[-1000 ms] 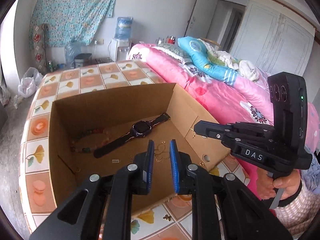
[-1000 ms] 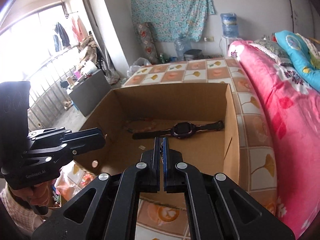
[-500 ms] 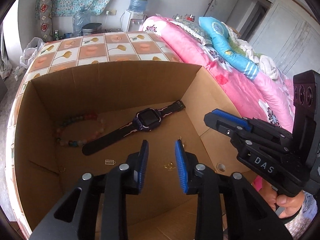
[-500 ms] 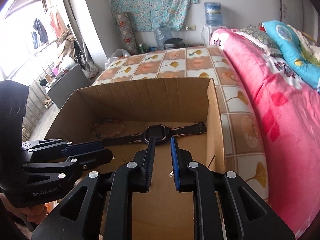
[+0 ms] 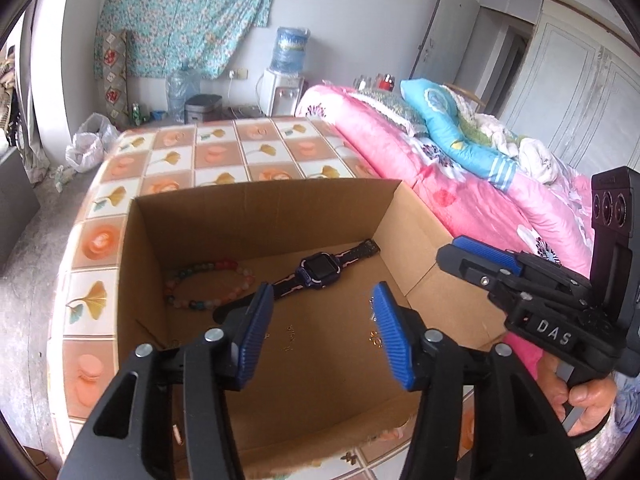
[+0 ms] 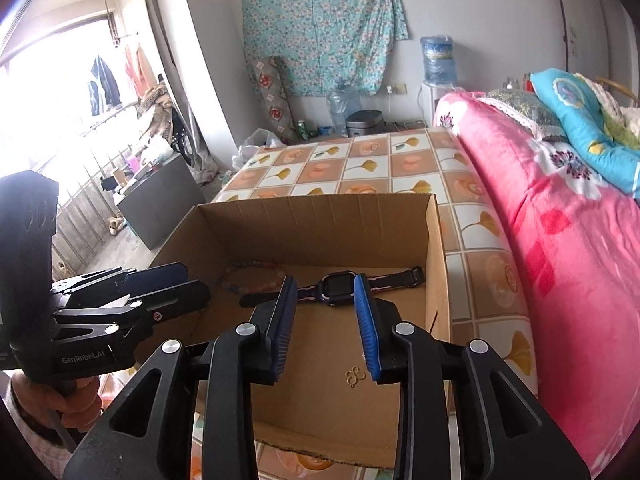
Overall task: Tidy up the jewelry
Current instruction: 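Withdraw both tools from the box back over the table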
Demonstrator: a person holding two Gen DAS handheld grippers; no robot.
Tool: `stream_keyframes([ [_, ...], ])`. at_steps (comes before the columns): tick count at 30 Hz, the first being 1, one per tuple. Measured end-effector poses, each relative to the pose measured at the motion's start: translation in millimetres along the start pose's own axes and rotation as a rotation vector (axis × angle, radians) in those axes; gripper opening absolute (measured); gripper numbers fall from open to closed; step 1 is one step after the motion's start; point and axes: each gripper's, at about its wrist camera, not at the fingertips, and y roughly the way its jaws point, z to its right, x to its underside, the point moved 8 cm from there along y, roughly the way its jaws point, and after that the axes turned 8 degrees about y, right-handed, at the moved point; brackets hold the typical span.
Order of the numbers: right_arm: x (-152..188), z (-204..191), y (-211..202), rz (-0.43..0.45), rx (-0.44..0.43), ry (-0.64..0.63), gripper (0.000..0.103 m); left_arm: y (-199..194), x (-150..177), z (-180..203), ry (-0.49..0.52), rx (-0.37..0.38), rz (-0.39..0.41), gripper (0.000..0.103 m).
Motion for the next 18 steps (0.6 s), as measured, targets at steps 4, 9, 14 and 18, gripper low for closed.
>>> stream_keyframes([
  [4,7.9,-0.2,-22.6,0.027,-0.033,-0.019,0.034,-27.9,11.8,-5.0,0.004,-0.028,0.036,0.063],
  [9,31.6,1.3,-42.5,0.019,-0.072,-0.039,0.04,-58.1,34.8,-12.0,0.0,-0.066,0.064,0.072],
  [14,61.9,-1.9,-52.4,-0.011,-0.086,-0.052,0.045,-78.7,69.1,-17.1,0.015,-0.084,0.049,0.08],
  [18,87.4,-6.2,-48.9,-0.056,-0.074,-0.047,0.051,-77.7,99.4,-15.6,0.013,-0.076,-0.012,0.083],
])
